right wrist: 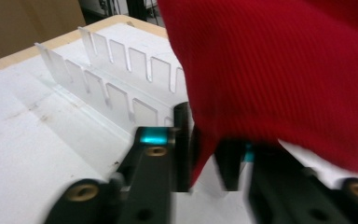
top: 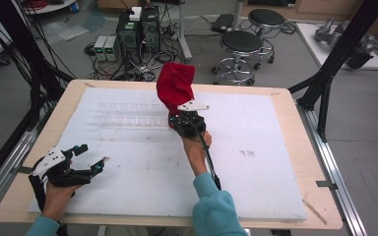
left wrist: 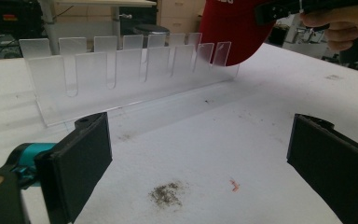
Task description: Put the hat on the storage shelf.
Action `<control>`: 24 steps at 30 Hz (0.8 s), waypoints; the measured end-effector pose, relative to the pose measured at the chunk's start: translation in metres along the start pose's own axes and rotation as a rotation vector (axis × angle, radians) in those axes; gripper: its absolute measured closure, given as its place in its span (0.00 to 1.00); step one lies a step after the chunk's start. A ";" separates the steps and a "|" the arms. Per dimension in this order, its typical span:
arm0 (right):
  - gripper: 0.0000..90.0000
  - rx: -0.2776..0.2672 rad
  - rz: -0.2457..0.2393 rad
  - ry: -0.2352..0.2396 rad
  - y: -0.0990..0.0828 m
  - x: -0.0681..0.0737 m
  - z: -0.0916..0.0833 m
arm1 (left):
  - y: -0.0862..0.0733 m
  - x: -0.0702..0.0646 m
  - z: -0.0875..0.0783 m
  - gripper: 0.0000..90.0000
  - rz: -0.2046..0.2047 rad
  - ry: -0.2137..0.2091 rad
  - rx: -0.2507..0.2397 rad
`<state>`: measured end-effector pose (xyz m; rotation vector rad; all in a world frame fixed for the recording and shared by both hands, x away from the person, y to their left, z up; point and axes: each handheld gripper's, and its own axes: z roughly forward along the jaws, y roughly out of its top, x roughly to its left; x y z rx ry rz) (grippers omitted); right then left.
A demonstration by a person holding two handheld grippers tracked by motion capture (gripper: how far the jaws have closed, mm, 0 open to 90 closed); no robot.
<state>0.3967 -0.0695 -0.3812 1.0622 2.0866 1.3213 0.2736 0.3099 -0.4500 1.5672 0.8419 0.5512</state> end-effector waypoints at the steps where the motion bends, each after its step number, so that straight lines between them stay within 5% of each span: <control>1: 0.72 0.000 0.004 0.013 0.000 -0.001 -0.001 | 0.000 0.000 0.000 0.08 0.000 0.000 0.000; 3: 0.66 -0.001 0.005 0.010 0.000 -0.001 -0.001 | 0.000 0.000 0.000 0.08 0.003 0.000 0.002; 8: 0.32 0.027 0.007 0.019 0.000 0.000 -0.005 | 0.000 0.000 0.000 0.08 0.006 0.004 0.003; 11: 0.24 0.035 0.012 0.016 -0.001 0.001 -0.011 | 0.000 -0.001 0.000 0.08 0.008 0.005 -0.001; 13: 0.22 -0.003 0.001 0.016 -0.005 0.004 -0.024 | 0.000 -0.001 -0.001 0.08 0.013 0.005 -0.005; 14: 0.12 0.016 -0.007 0.010 -0.009 0.006 -0.039 | 0.000 -0.001 -0.001 0.08 0.011 0.004 -0.005; 18: 0.12 0.010 -0.025 0.016 -0.011 0.005 -0.069 | -0.001 -0.001 -0.001 0.08 0.005 0.008 -0.011; 19: 0.12 -0.094 -0.065 -0.005 -0.018 0.005 -0.097 | -0.001 -0.001 -0.002 0.08 0.009 0.009 -0.019; 20: 0.12 -0.094 -0.065 -0.005 -0.018 0.005 -0.097 | -0.001 -0.001 -0.002 0.08 0.009 0.009 -0.019; 21: 0.12 -0.104 -0.073 -0.004 -0.026 0.001 -0.123 | -0.001 -0.002 -0.003 0.08 0.019 0.007 -0.031; 24: 0.12 -0.160 -0.083 -0.026 -0.039 -0.004 -0.148 | -0.001 -0.002 -0.003 0.08 0.025 0.004 -0.033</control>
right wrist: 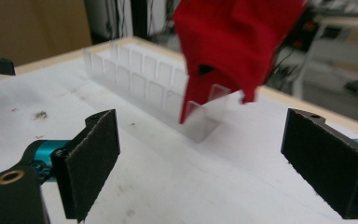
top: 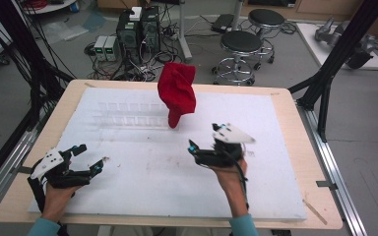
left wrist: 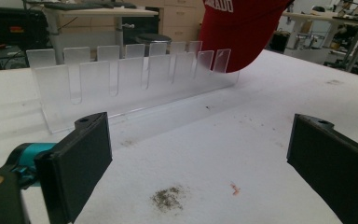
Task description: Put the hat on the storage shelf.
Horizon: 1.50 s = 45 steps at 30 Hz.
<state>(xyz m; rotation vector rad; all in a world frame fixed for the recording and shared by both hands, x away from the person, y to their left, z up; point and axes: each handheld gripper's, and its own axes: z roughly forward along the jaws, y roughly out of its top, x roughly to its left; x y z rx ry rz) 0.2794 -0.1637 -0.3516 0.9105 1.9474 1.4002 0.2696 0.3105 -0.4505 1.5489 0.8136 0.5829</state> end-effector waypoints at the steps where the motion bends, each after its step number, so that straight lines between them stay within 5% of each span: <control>1: 0.12 -0.014 -0.008 -0.012 -0.006 -0.003 -0.012 | 0.000 0.000 0.000 0.08 0.001 0.000 -0.004; 4: 0.12 -0.040 -0.004 -0.068 -0.035 -0.017 -0.052 | -0.001 -0.001 -0.003 0.08 0.006 0.001 -0.029; 8: 0.11 -0.068 0.014 -0.099 -0.059 -0.032 -0.074 | -0.002 -0.002 -0.004 0.08 0.013 0.009 -0.045; 19: 0.12 -0.140 0.130 -0.139 -0.116 -0.064 -0.073 | -0.003 -0.005 -0.006 0.08 0.044 0.018 -0.065; 22: 0.12 -0.116 0.135 -0.146 -0.125 -0.063 -0.067 | -0.003 -0.005 -0.006 0.08 0.044 0.018 -0.066; 27: 0.12 -0.113 0.106 -0.153 -0.127 -0.061 -0.066 | -0.003 -0.005 -0.006 0.08 0.034 0.030 -0.072; 32: 0.12 -0.105 0.139 -0.161 -0.127 -0.063 -0.065 | -0.003 -0.007 -0.006 0.08 0.048 0.038 -0.070; 45: 0.12 -0.129 0.117 -0.183 -0.129 -0.059 -0.067 | -0.004 -0.007 -0.006 0.08 0.049 0.050 -0.069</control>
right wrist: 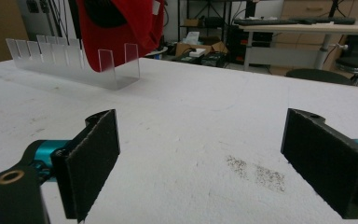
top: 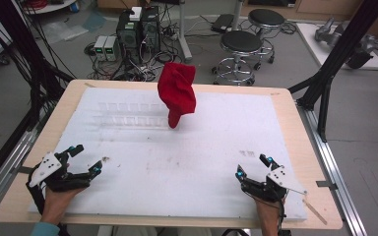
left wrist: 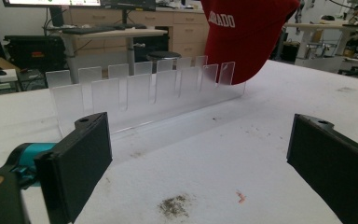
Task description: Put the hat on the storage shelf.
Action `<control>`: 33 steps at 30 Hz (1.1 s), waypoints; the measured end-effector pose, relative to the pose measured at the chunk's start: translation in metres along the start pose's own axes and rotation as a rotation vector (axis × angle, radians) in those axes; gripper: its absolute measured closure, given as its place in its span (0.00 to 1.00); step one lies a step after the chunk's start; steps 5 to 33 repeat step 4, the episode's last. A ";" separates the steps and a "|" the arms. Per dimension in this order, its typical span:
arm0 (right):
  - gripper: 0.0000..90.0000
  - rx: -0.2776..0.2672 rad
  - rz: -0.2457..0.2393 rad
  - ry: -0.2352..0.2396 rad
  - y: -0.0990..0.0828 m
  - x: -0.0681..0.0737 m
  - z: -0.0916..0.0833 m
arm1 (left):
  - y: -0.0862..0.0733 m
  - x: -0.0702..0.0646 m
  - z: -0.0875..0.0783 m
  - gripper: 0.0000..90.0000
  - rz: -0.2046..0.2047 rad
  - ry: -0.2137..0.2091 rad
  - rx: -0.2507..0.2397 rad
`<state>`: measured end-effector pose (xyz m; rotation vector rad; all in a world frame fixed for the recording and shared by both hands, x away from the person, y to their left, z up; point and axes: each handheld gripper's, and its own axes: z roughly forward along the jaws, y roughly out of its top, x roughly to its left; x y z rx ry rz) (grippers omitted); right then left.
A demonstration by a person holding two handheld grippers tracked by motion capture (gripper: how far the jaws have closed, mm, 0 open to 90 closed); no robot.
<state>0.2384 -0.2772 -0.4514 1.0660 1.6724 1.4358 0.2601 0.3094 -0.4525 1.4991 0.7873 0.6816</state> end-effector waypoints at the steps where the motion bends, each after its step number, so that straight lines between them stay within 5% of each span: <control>1: 0.12 -0.005 0.002 -0.001 0.000 0.000 -0.001 | 0.000 0.000 0.000 0.08 -0.002 0.002 0.000; 33: 0.12 -0.023 0.004 0.002 -0.001 0.000 -0.002 | 0.000 0.000 0.000 0.08 -0.007 0.007 0.000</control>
